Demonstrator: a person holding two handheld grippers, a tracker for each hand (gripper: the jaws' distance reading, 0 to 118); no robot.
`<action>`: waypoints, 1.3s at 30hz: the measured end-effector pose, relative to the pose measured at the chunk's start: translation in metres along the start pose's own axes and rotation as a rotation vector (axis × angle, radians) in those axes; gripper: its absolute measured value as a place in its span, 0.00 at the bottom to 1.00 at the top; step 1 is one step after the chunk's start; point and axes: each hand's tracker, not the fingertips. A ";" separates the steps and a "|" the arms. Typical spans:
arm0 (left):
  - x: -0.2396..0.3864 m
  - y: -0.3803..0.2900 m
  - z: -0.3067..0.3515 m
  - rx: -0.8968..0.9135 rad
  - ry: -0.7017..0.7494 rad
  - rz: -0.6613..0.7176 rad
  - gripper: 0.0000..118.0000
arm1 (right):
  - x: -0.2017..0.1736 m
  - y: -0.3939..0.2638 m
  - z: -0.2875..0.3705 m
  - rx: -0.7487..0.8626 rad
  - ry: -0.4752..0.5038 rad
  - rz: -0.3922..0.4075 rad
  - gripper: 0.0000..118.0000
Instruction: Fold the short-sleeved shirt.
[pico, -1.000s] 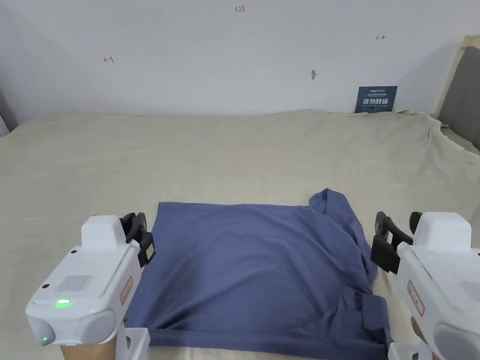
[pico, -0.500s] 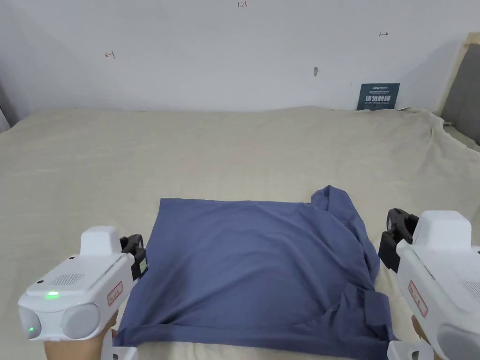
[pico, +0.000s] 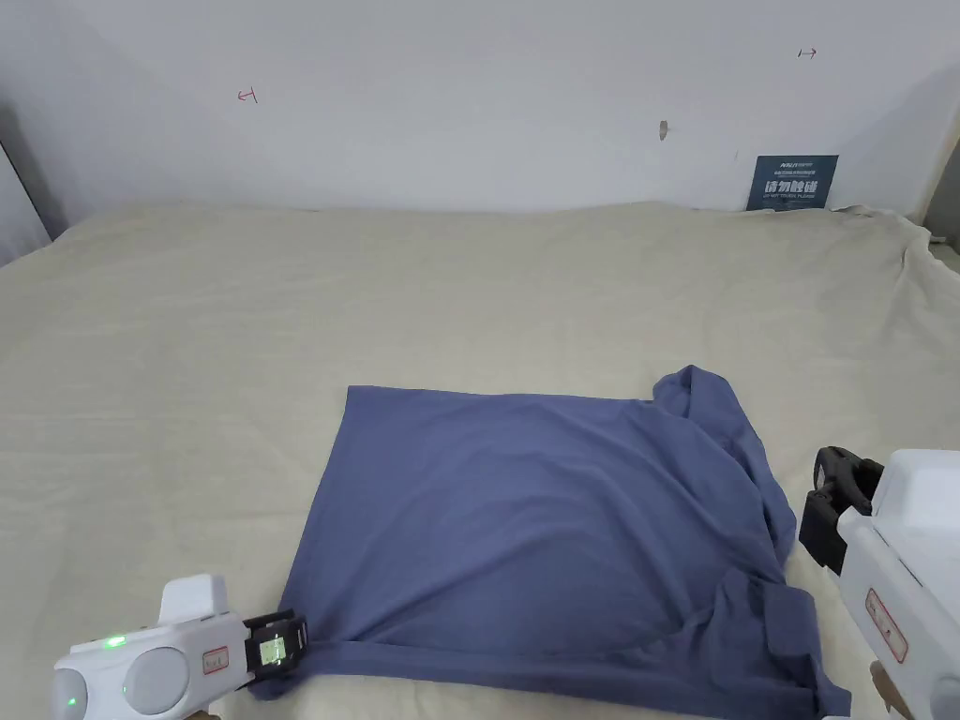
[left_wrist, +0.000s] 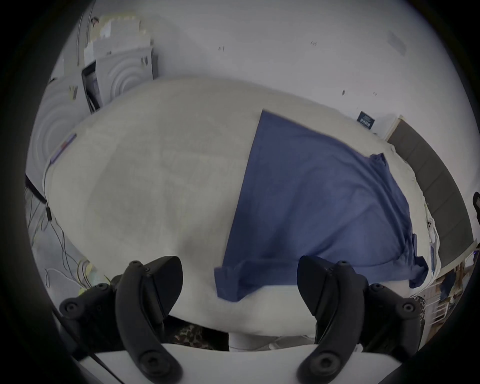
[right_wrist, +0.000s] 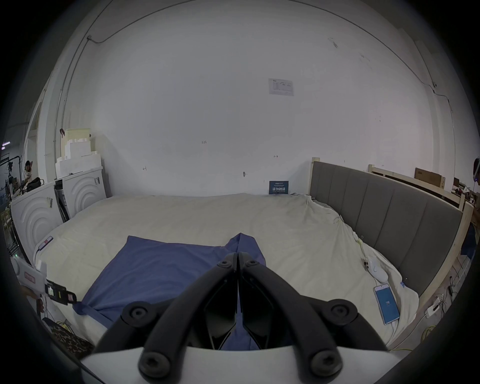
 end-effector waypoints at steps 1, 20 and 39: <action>-0.002 -0.003 -0.005 -0.019 -0.006 -0.005 0.81 | 0.001 -0.002 -0.001 -0.008 0.000 -0.004 0.00; 0.018 -0.014 -0.020 0.011 -0.047 -0.143 0.03 | 0.046 -0.065 -0.016 -0.319 -0.057 -0.061 0.12; 0.023 0.002 0.002 0.064 -0.081 -0.120 0.03 | 0.058 -0.177 -0.048 -0.634 -0.001 -0.166 0.05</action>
